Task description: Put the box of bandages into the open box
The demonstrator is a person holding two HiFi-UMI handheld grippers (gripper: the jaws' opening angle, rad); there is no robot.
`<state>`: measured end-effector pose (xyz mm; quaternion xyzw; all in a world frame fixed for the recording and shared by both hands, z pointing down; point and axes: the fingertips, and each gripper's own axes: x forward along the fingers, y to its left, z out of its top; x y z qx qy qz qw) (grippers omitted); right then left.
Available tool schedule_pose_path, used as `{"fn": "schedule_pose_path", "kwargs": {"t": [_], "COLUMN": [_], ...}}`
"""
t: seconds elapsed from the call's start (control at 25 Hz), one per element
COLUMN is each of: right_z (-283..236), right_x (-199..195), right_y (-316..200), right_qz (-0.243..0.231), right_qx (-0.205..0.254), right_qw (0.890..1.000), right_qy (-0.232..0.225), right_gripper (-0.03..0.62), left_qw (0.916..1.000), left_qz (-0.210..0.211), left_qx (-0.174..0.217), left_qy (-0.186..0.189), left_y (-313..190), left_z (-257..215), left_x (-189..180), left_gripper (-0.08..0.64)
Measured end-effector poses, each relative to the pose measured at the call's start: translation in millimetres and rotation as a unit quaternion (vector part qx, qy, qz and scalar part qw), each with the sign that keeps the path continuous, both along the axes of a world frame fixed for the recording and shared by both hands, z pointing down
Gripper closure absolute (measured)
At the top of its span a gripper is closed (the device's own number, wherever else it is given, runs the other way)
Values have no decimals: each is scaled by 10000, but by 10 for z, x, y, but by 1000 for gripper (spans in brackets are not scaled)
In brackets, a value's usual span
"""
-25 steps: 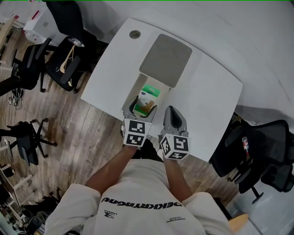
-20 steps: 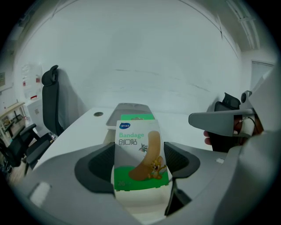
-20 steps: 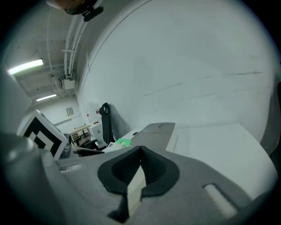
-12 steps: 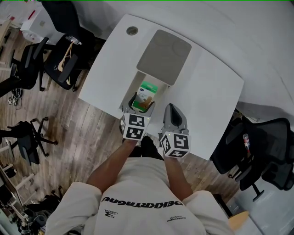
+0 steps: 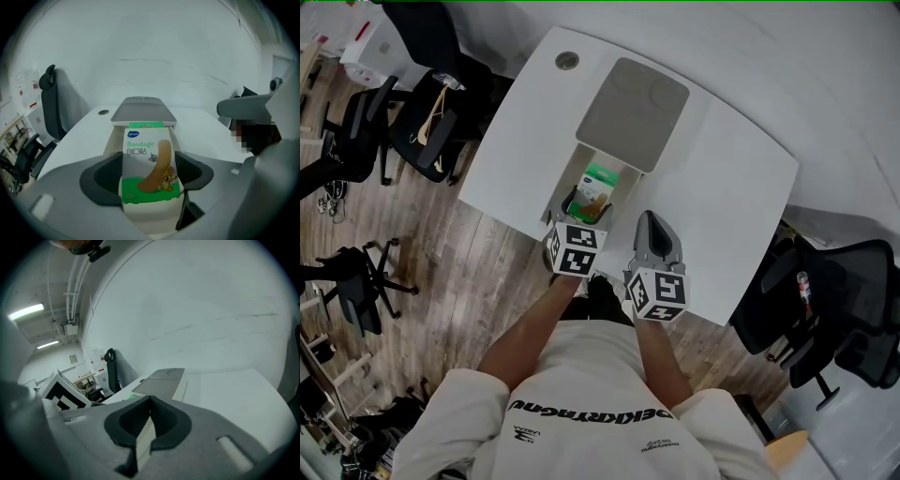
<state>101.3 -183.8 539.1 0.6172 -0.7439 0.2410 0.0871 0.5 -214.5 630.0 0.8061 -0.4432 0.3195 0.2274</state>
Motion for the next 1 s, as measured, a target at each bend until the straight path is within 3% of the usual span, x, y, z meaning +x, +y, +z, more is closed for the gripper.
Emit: {"fn": "schedule_pose_path", "kwargs": {"t": [1.0], "right_z": [54], "right_x": [-5], "right_y": [-34], "right_qz": [36], "right_qx": [-56], "right_qw": [10000], "right_qy": [-6], "right_gripper": [594], "left_qw": [9976], "left_qz": [323], "left_qx": [-437], "left_qy": [-420], "left_y": [-46], "left_z": [375], "left_x": [20], "left_gripper": [198]}}
